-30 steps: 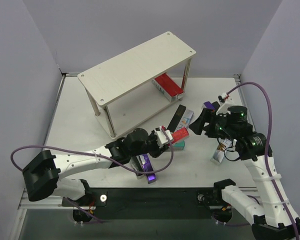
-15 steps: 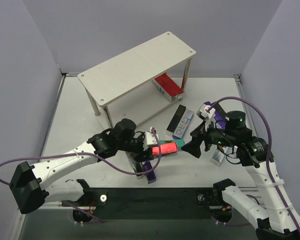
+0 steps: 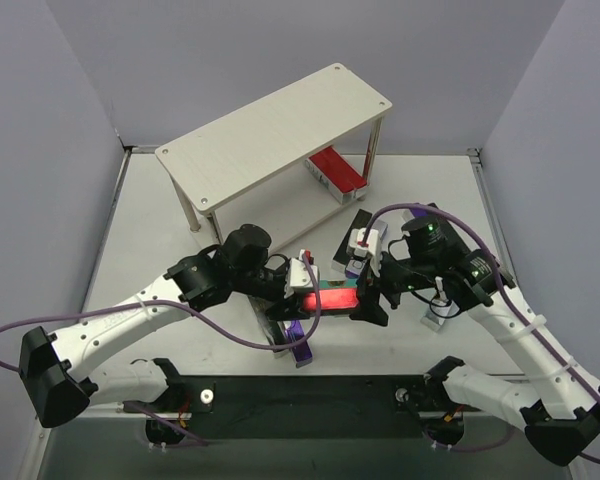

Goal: Place and organize the toothpastes onto the shelf
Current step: Pick up the toothpaste from the center of the board.

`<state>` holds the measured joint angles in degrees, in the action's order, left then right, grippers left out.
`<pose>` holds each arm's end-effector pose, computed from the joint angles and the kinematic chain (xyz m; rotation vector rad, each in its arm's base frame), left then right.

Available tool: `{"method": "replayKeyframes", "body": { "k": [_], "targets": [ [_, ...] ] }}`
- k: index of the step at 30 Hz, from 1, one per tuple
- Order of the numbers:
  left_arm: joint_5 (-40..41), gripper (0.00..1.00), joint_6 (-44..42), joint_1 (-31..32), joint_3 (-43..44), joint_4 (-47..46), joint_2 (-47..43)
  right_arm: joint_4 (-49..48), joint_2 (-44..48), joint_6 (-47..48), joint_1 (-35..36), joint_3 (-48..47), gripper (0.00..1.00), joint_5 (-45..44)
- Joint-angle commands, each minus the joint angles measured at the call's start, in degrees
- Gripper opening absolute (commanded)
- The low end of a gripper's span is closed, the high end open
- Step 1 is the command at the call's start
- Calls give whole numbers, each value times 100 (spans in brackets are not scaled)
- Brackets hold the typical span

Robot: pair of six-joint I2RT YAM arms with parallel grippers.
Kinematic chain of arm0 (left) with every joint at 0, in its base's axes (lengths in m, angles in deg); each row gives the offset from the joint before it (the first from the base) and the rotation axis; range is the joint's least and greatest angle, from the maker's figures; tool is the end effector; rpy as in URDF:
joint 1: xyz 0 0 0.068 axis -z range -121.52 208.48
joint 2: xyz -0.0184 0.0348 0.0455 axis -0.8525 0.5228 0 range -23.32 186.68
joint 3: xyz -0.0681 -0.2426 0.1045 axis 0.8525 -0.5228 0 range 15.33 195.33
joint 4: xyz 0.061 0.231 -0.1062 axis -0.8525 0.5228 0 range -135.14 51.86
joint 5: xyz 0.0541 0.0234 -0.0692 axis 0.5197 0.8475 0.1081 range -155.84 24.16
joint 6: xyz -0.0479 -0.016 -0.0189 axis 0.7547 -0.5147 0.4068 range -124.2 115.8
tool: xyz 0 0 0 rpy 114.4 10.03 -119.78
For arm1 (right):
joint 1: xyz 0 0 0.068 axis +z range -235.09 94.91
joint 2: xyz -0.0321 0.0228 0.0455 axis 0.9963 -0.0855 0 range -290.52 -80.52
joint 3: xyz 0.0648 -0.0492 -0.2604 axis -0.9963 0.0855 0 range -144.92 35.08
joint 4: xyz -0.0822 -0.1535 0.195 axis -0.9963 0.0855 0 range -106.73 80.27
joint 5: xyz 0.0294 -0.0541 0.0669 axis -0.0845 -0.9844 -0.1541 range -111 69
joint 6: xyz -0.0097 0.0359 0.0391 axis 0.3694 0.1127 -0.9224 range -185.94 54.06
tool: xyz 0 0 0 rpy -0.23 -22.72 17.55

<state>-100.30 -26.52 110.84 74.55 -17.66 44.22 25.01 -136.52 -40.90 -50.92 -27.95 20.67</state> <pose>0.1392 -0.2136 0.3209 1.6122 1.5376 -0.9508 0.1446 0.1268 0.3645 -1.3932 1.6093 0.8791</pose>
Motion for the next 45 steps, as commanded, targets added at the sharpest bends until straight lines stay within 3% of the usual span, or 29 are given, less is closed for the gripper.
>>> {"method": "replayKeyframes", "body": {
  "k": [1,11,20,21,23,28,32,38,45],
  "targets": [
    [-334,33,-211,-41,371,64,-66,151,-173,353,159,-289,72,-36],
    [-386,33,-448,-33,520,336,39,151,-499,432,582,-377,54,8],
    [-185,34,-562,-33,538,372,13,151,-595,379,722,-316,32,34],
    [-123,36,-562,-41,538,372,13,151,-569,379,722,-298,25,25],
    [26,49,-554,-33,485,310,-48,151,-552,370,722,-272,20,-71],
    [1036,79,-238,-41,-6,-592,-505,98,-490,379,722,-193,15,-326],
    [2046,92,201,-120,-568,-1402,-1172,-113,-490,291,643,-44,12,-580],
    [3941,95,782,-191,-1737,-2660,-2532,-1271,-490,-279,169,448,9,-1090],
    [5773,95,1116,-226,-3064,-3574,-4310,-3667,-919,-1035,-349,1090,8,-2083]
  ]
}}
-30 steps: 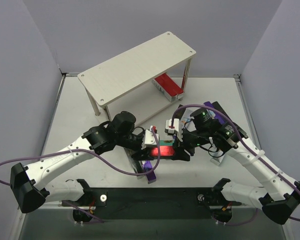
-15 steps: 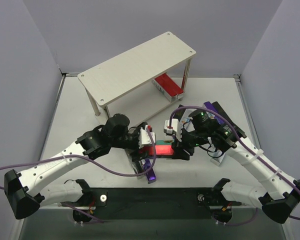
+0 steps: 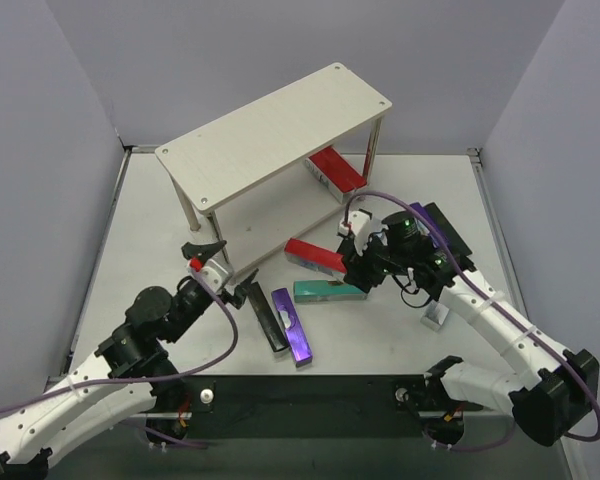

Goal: Place and organize the toothpastes onto the shelf
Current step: Pick up the toothpaste from the center of the board, then place the toothpaste on the shelf.

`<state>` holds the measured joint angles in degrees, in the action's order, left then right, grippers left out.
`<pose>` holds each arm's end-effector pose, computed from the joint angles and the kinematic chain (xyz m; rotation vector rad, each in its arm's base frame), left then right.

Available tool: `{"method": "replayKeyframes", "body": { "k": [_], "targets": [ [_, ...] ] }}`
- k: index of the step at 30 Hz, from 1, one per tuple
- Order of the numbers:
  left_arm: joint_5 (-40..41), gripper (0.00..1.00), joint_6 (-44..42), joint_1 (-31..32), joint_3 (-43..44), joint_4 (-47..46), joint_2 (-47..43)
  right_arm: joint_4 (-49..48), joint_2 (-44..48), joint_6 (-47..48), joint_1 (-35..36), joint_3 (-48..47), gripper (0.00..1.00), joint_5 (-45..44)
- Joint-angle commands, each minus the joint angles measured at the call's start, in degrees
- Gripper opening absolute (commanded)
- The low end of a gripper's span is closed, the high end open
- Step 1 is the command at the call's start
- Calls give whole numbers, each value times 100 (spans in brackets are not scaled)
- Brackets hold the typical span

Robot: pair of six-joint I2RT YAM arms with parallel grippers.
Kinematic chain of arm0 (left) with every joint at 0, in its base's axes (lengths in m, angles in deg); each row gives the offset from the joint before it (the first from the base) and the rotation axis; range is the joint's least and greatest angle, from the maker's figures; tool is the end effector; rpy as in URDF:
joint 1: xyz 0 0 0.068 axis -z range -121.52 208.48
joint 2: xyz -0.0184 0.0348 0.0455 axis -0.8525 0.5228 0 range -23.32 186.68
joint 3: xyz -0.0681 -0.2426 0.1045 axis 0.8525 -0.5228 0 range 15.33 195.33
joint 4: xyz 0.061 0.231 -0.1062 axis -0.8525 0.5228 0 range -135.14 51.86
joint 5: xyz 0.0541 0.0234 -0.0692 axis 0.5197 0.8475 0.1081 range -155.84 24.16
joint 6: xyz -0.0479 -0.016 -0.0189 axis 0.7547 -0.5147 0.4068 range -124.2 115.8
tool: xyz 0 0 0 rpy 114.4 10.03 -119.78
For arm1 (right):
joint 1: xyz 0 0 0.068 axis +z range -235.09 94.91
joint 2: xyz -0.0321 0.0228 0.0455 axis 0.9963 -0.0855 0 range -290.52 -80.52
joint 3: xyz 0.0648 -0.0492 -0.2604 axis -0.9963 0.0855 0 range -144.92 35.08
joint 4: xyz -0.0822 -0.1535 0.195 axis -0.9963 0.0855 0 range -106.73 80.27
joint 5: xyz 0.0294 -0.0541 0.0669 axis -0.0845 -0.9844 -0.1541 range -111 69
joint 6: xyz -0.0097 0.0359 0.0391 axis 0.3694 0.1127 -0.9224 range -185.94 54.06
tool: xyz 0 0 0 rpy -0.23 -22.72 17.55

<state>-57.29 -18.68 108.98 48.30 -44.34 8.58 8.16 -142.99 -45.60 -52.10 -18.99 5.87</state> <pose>0.0988 -0.1117 0.3180 0.7458 1.3912 -0.3769 0.1904 0.1428 0.3130 -1.2011 1.7795 0.6323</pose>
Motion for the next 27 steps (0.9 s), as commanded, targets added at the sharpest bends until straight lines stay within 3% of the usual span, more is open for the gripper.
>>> {"method": "replayKeyframes", "body": {
  "k": [1,6,11,20,27],
  "targets": [
    [1630,95,332,-40,-545,-906,-1060,-2240,-369,-618,-258,247,8,-648],
    [2928,95,253,-58,-1082,-1020,-1783,-3575,-1474,-925,-469,2,9,-1096],
    [3573,95,-431,-198,-1398,-1766,-2012,-4525,-2635,-1225,-645,-473,9,-1430],
    [3232,95,-345,-857,-1320,-1539,-1784,-5230,-3928,-1489,-768,-1413,10,-1571],
    [2916,95,-178,-1165,-1302,-1381,-1766,-5406,-4387,-1664,-794,-1678,18,-1624]
  ]
}}
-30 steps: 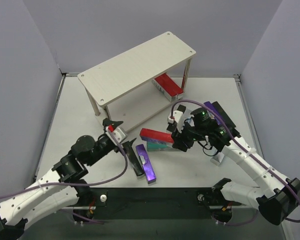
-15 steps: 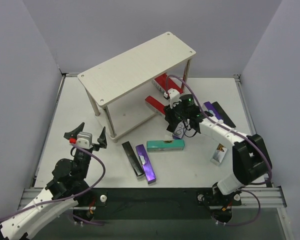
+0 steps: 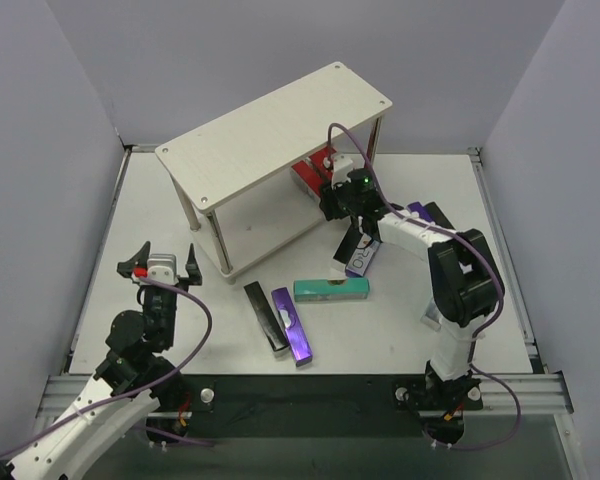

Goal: Place and organize the toothpastes onto the shelf
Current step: Place the toothpaste on the shelf.

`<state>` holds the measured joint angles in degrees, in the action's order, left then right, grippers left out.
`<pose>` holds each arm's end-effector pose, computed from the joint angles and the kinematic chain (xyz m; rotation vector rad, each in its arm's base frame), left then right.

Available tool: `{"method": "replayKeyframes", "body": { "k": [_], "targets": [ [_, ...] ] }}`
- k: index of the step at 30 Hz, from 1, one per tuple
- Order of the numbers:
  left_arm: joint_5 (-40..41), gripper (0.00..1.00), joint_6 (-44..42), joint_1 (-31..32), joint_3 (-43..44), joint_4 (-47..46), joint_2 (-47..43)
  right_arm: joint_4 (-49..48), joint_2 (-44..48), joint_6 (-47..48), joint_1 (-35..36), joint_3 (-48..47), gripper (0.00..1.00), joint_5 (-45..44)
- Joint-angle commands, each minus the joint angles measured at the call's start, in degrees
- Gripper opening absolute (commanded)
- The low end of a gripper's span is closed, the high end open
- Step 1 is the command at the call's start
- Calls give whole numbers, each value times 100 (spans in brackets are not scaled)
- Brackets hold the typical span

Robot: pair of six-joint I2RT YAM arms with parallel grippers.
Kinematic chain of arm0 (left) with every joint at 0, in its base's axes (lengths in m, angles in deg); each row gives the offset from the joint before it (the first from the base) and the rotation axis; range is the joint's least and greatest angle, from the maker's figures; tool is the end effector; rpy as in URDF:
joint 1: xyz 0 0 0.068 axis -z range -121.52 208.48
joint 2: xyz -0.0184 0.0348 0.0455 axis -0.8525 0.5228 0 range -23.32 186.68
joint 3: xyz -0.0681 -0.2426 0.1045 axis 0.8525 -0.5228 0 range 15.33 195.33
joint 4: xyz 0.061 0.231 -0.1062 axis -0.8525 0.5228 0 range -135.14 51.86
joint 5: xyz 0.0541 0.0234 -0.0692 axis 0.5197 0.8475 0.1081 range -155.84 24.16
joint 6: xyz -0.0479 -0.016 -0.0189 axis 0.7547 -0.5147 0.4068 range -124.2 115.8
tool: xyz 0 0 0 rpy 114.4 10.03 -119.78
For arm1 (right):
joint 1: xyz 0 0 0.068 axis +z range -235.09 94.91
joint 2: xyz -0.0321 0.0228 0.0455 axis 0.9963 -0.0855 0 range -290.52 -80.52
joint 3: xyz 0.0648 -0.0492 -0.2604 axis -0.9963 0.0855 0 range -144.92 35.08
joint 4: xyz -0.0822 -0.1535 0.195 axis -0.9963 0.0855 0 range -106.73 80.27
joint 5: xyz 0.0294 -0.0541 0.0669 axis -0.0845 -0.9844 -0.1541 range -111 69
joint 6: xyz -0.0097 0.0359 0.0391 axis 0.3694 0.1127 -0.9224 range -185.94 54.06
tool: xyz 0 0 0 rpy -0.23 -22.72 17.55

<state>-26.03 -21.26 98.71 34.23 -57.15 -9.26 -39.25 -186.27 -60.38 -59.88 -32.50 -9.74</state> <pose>0.0911 -0.0473 0.2874 0.0619 1.3456 0.1020 0.3826 0.1878 0.2339 -0.6258 1.7509 0.4202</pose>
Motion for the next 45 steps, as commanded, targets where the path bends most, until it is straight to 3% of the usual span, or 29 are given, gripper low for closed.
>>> {"method": "replayKeyframes", "body": {
  "k": [1,2,8,14,25,36,45],
  "targets": [
    [-228,95,54,-155,114,-91,9,-683,-77,-213,-16,-344,22,-89],
    [-263,95,54,-182,114,-91,17,-674,-94,-248,-8,-344,31,-124],
    [-430,95,106,-331,123,-73,52,-648,89,-249,-16,-239,54,-248],
    [-624,95,194,-446,132,-47,132,-613,441,-205,10,-72,64,-204],
    [-870,95,291,-595,141,-12,158,-481,1057,-425,168,622,45,-459],
    [-1054,95,344,-674,167,58,193,-314,635,340,739,377,43,-1468],
    [-1151,95,379,-692,176,94,193,-358,951,-37,748,648,42,-1768]
  ]
}}
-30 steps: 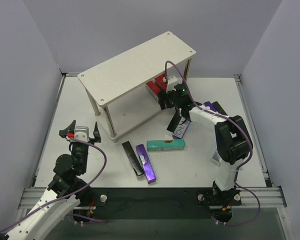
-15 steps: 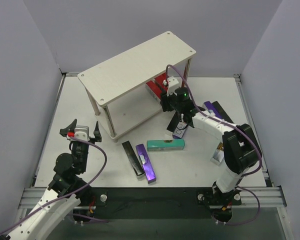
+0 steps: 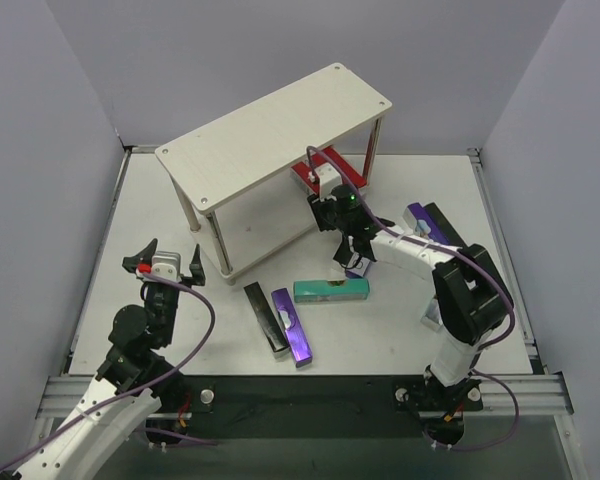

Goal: Place and organize the toothpastes onto the shelf
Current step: Place the toothpaste on the shelf.

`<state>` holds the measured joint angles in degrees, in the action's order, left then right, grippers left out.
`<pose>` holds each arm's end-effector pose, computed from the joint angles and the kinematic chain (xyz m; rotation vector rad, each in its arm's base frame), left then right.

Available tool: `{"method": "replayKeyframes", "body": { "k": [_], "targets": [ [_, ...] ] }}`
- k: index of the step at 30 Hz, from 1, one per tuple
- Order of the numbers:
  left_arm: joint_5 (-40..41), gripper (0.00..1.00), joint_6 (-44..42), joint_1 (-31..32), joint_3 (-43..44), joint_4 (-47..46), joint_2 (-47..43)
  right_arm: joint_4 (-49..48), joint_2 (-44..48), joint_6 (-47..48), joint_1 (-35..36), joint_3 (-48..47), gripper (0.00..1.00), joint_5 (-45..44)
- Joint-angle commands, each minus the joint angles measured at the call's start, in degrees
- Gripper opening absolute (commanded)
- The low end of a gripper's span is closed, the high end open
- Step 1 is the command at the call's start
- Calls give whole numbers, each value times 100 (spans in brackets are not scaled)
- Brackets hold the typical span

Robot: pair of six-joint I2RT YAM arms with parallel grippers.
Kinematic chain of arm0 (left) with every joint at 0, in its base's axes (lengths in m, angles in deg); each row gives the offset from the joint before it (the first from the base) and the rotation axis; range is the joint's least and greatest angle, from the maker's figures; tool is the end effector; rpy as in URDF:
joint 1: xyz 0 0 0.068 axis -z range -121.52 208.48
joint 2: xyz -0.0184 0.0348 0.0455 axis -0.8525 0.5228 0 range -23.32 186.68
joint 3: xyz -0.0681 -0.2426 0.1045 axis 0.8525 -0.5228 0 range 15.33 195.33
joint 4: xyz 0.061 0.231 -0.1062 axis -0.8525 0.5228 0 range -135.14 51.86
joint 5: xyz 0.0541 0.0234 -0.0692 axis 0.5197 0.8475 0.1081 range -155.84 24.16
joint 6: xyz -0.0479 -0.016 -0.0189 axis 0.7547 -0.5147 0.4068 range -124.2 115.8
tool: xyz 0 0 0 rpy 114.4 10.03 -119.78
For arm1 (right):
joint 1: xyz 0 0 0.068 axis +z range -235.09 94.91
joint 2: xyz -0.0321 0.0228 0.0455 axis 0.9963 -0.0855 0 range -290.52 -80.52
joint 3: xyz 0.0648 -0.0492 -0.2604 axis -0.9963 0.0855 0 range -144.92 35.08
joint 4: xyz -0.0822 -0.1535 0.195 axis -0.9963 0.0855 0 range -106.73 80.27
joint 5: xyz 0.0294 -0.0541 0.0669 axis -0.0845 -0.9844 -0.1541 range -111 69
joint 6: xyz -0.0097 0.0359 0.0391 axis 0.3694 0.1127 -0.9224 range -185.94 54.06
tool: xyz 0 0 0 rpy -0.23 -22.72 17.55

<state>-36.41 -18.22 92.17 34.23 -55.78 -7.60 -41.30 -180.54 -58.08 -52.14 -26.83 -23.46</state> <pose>0.1006 -0.0461 0.2835 0.1265 1.3555 0.0529 0.3383 0.2175 0.2438 -0.6043 1.7118 0.2726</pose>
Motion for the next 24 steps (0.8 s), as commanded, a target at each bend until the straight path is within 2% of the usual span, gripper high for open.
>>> {"method": "replayKeyframes", "body": {
  "k": [1,9,24],
  "targets": [
    [-122,95,75,-38,176,-44,27,-153,501,-363,-34,213,42,-422],
    [-236,95,110,-100,193,-35,71,40,625,-1453,-113,443,40,-791],
    [-350,95,145,-117,193,-27,168,-178,-175,-1647,-192,-93,33,-624]
  ]
}}
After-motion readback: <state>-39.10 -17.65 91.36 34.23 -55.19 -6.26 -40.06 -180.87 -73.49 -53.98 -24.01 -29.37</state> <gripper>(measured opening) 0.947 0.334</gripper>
